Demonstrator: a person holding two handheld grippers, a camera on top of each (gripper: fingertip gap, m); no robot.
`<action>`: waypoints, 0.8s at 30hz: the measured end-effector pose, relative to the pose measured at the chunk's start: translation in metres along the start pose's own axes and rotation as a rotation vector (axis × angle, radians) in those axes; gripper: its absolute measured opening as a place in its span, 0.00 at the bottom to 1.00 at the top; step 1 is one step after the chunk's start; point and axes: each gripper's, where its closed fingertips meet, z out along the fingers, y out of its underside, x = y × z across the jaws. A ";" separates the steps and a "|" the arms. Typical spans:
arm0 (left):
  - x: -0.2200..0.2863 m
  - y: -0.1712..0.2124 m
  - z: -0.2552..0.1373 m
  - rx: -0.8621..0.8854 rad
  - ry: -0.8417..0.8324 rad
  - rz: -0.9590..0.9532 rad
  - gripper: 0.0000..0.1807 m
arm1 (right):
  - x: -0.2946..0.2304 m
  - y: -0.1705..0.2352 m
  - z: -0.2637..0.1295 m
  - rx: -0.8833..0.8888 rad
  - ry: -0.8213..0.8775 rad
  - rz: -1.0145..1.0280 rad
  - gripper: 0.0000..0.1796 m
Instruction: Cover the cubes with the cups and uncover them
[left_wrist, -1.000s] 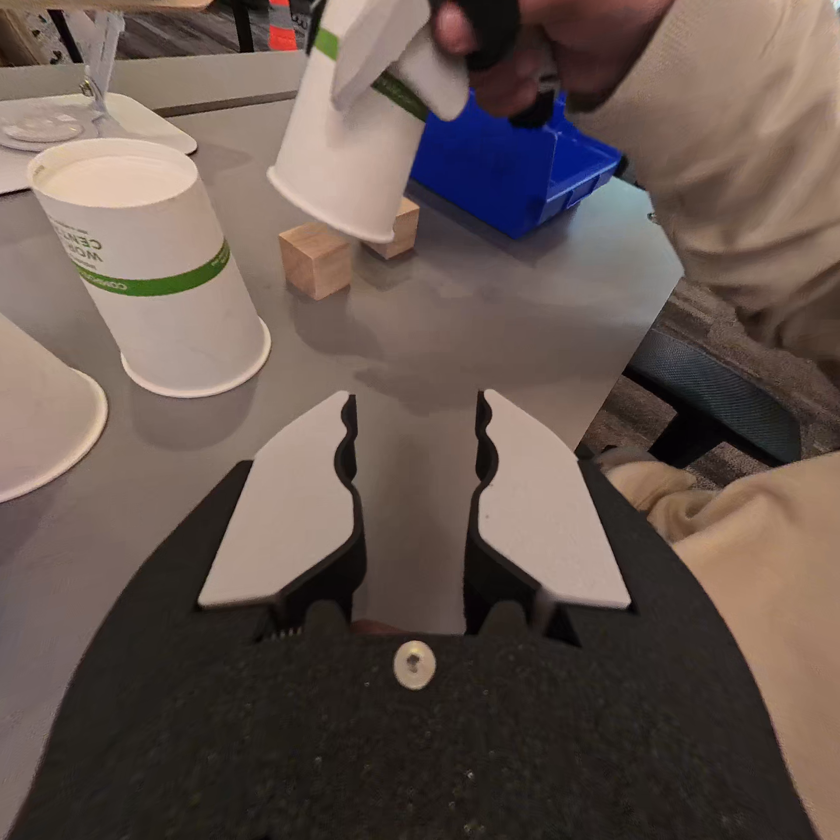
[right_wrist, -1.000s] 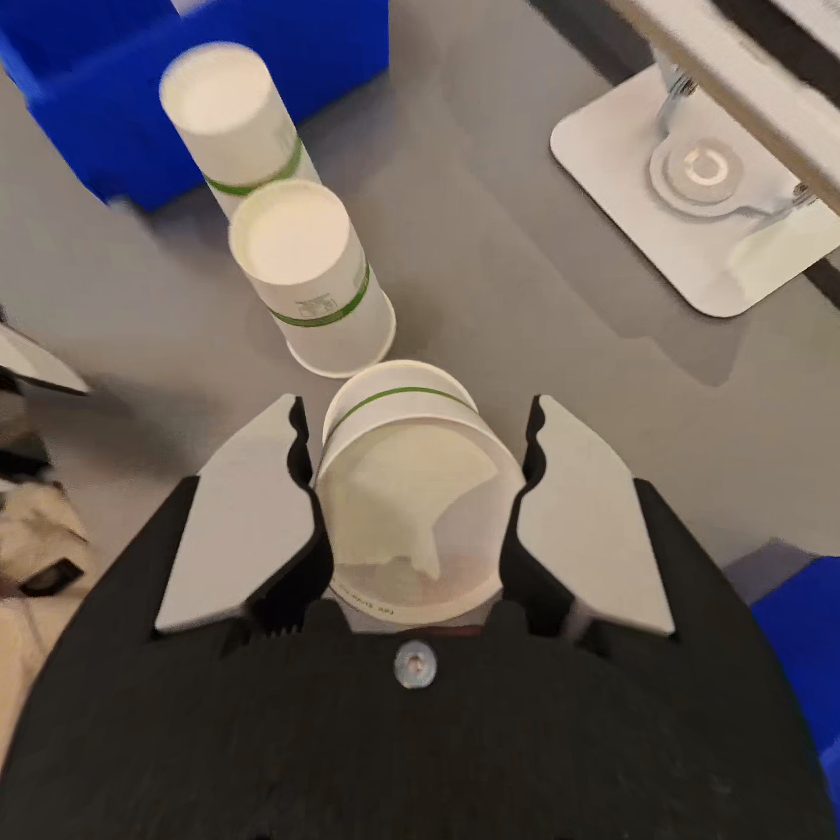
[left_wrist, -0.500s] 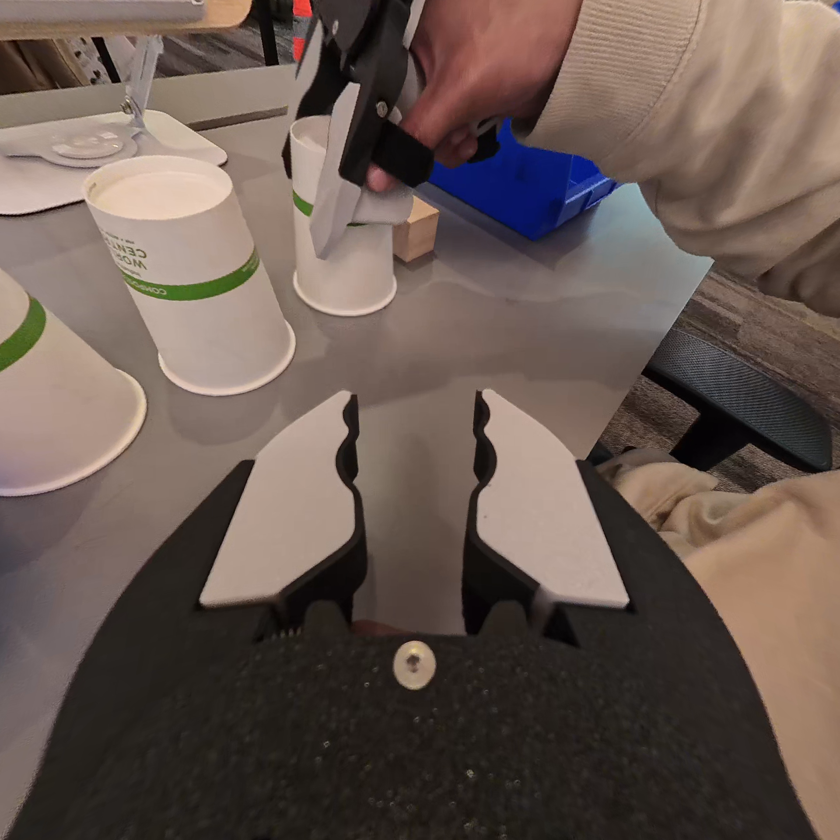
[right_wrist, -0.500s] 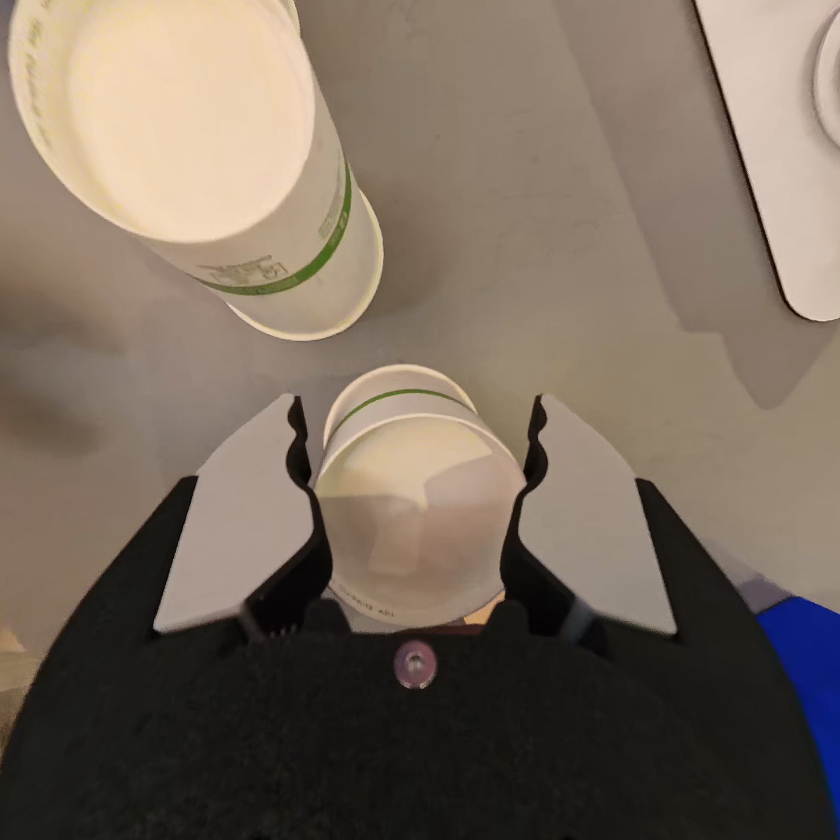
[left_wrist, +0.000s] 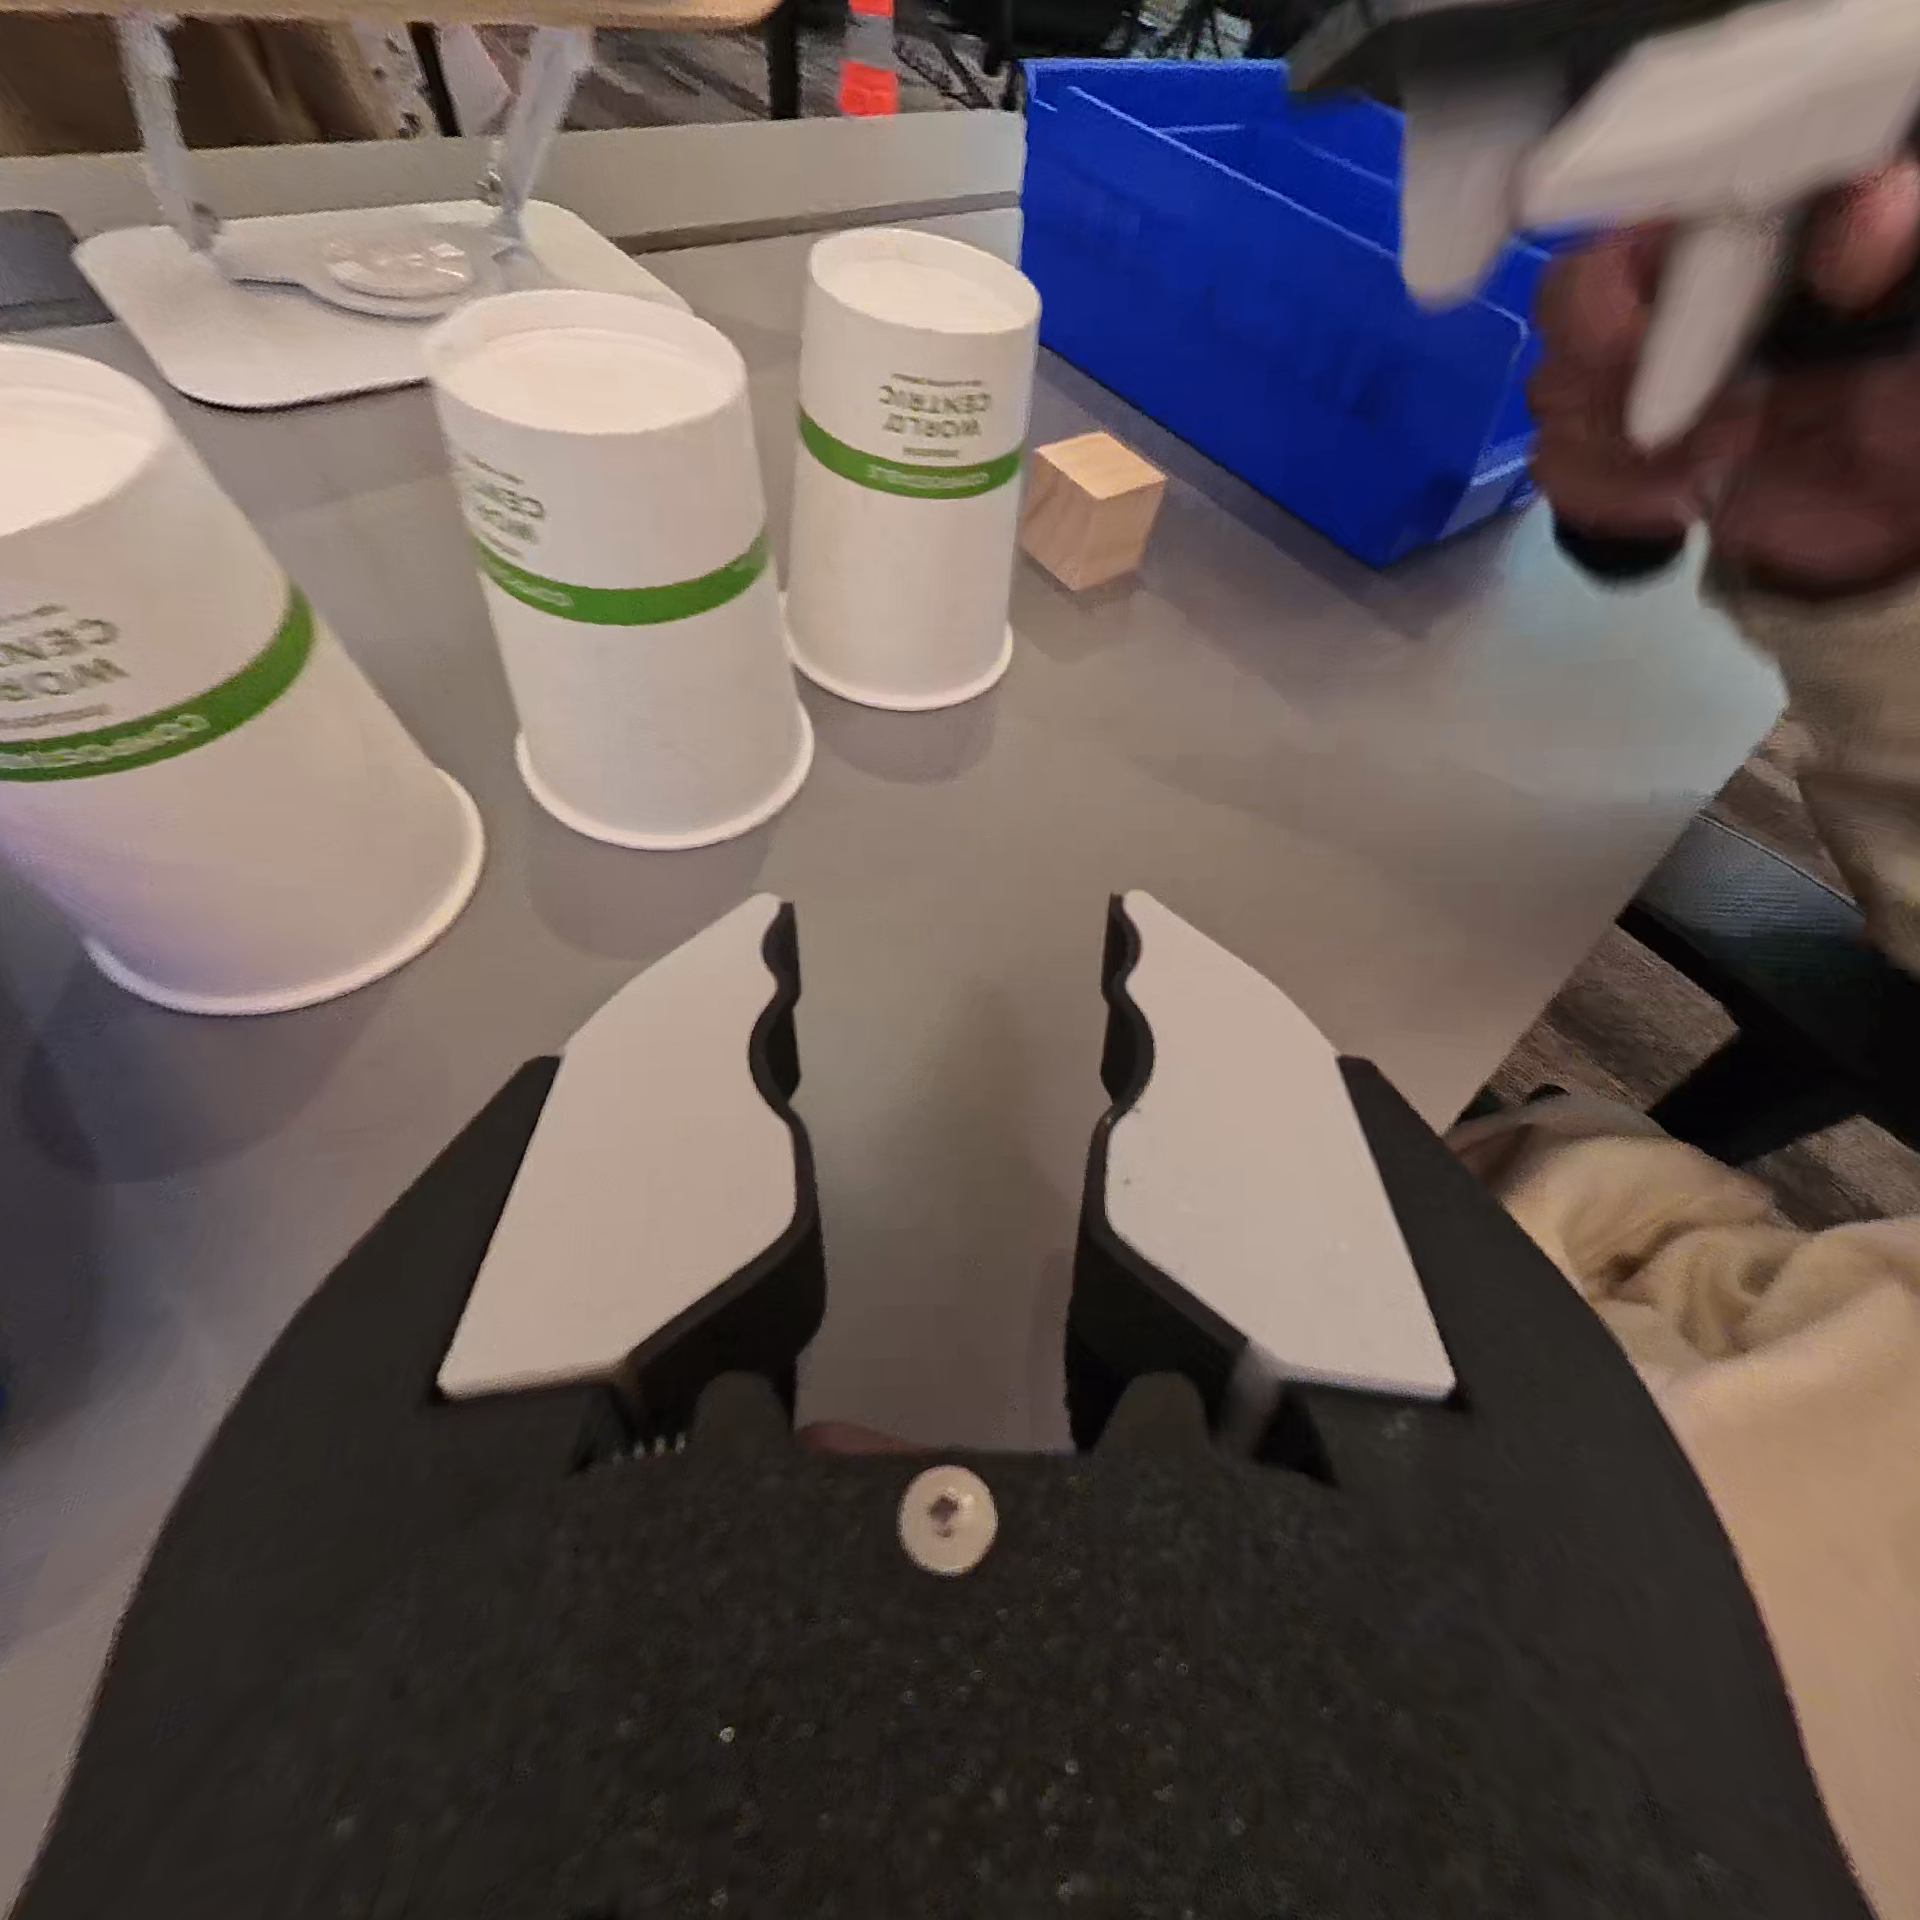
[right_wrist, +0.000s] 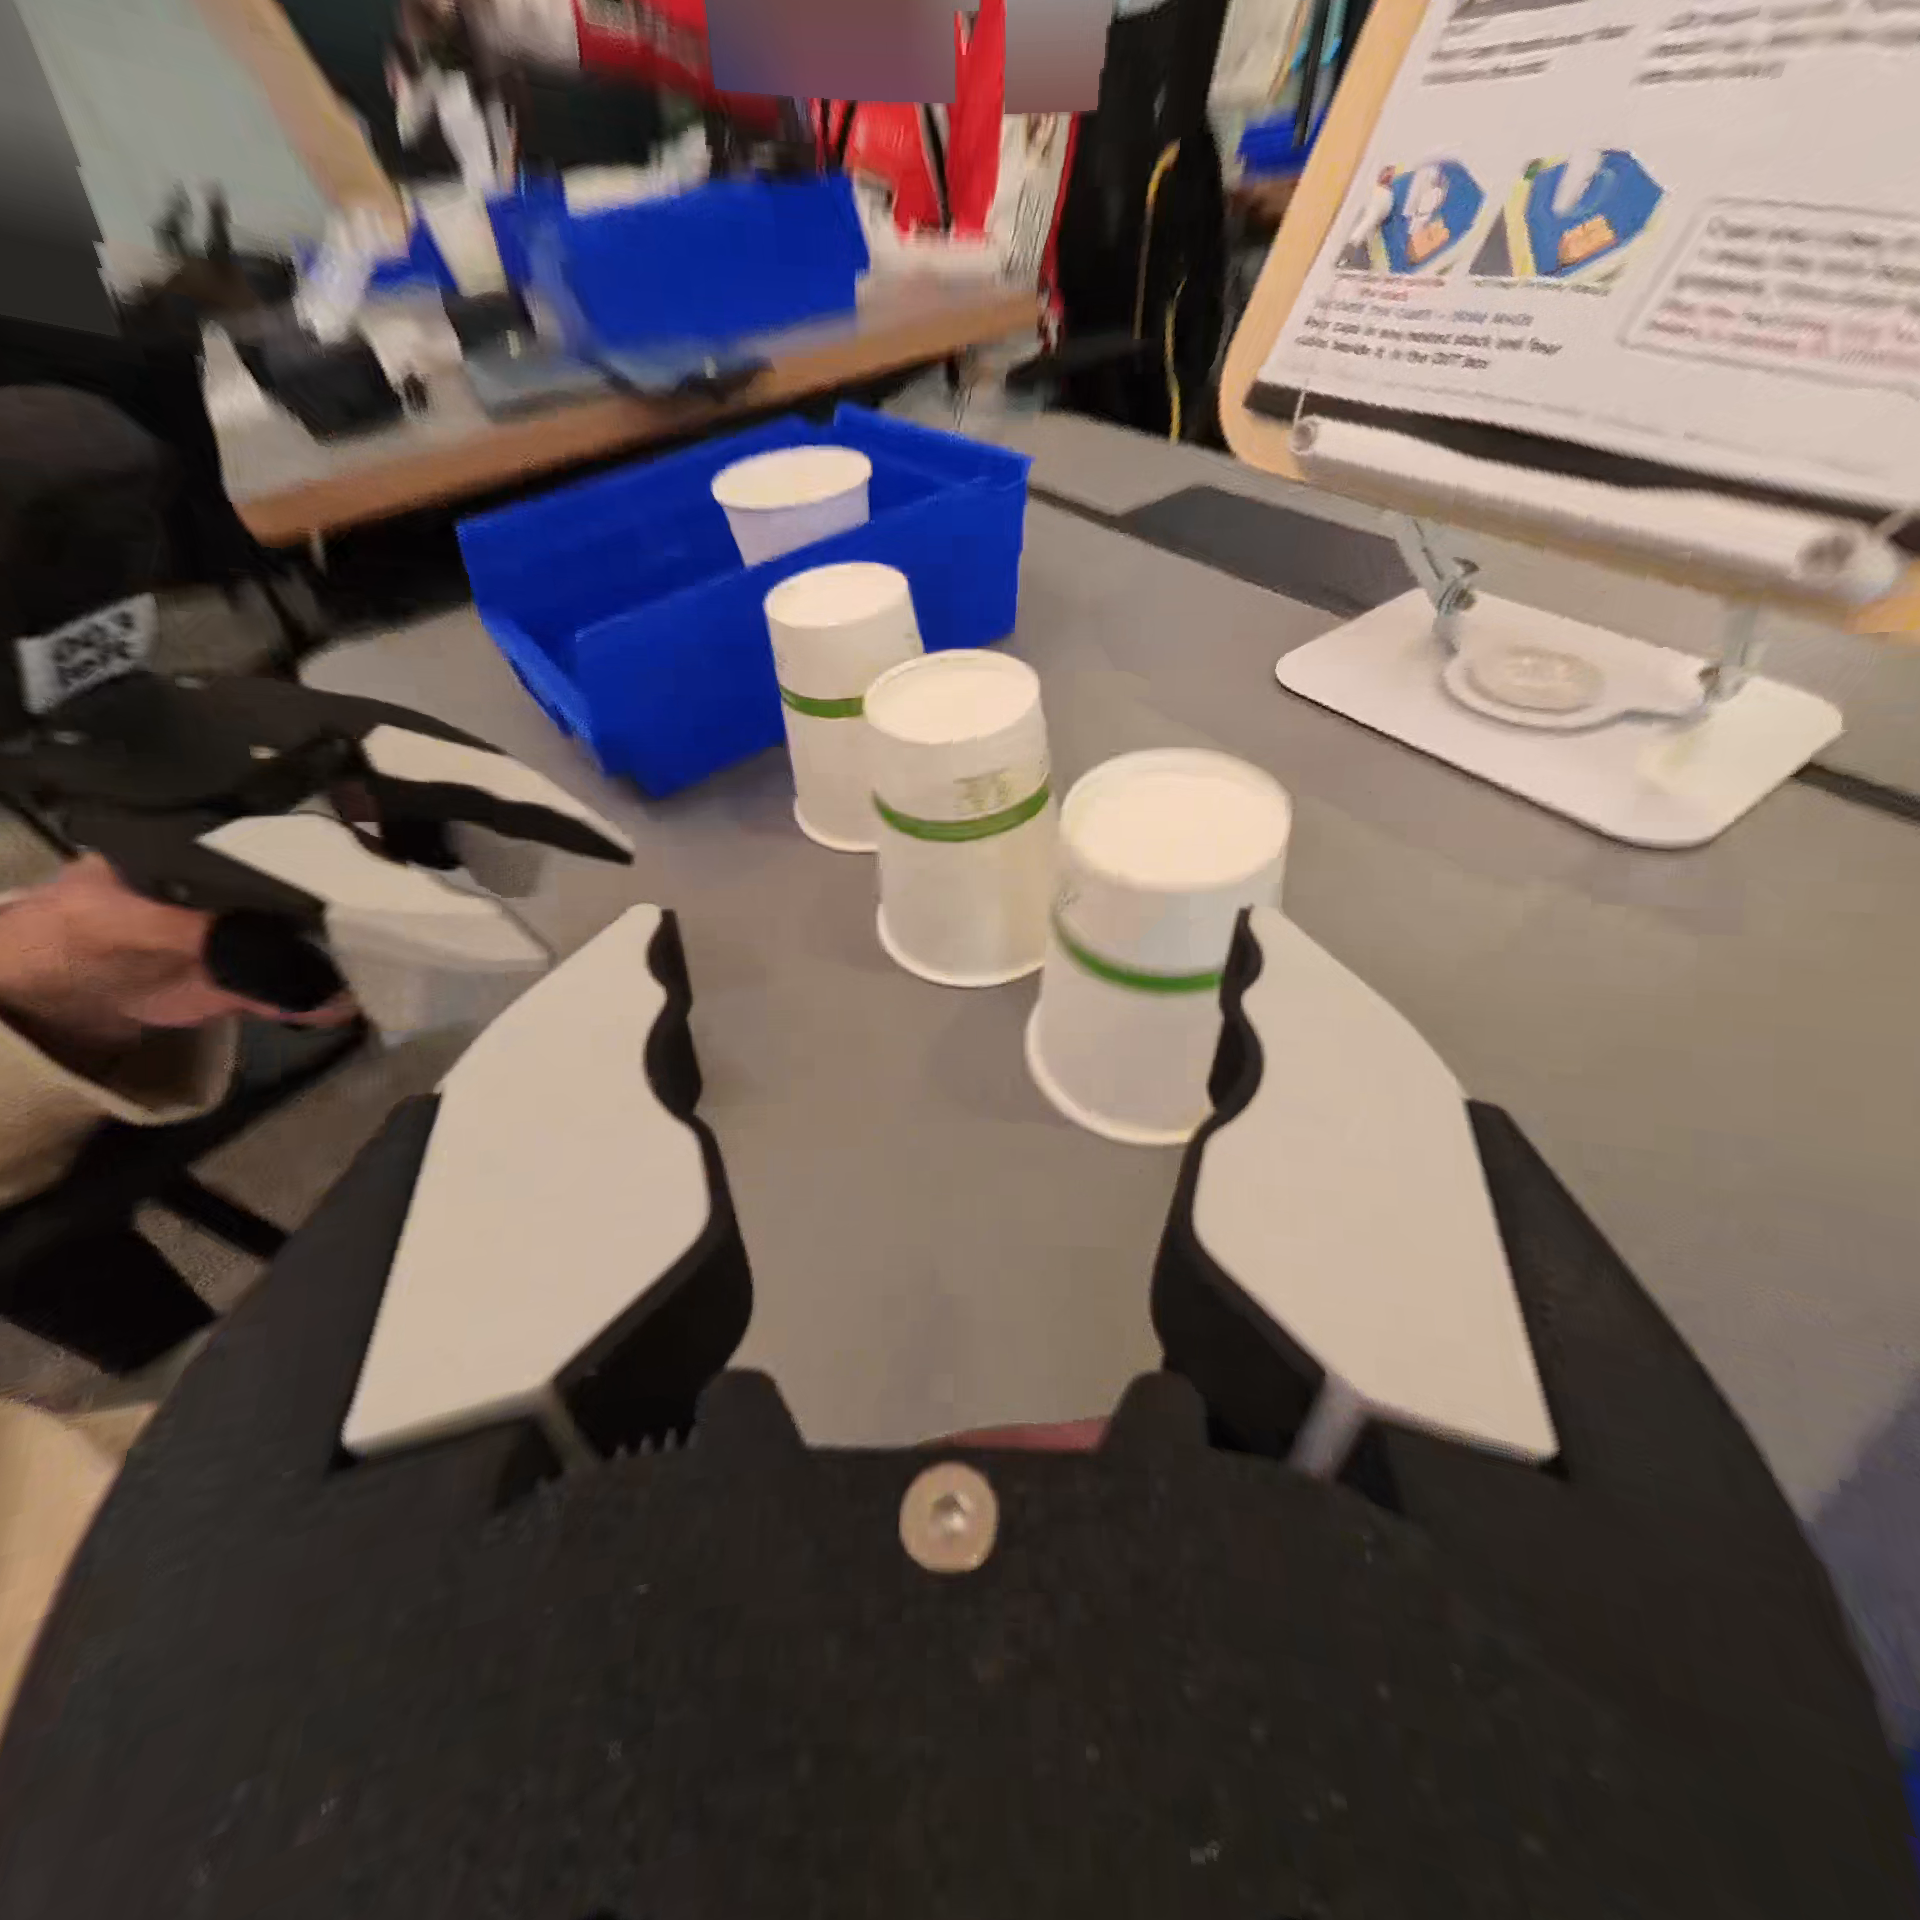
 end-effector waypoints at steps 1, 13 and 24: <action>-0.004 -0.001 0.000 0.012 -0.025 0.006 0.32 | -0.006 0.015 -0.006 0.048 0.020 0.035 0.53; -0.009 -0.003 0.000 -0.075 -0.035 0.102 0.36 | -0.025 0.074 -0.019 0.048 0.061 0.065 0.49; -0.201 -0.081 -0.073 -0.595 -0.295 0.582 0.29 | -0.031 0.076 -0.021 0.023 0.030 0.067 0.48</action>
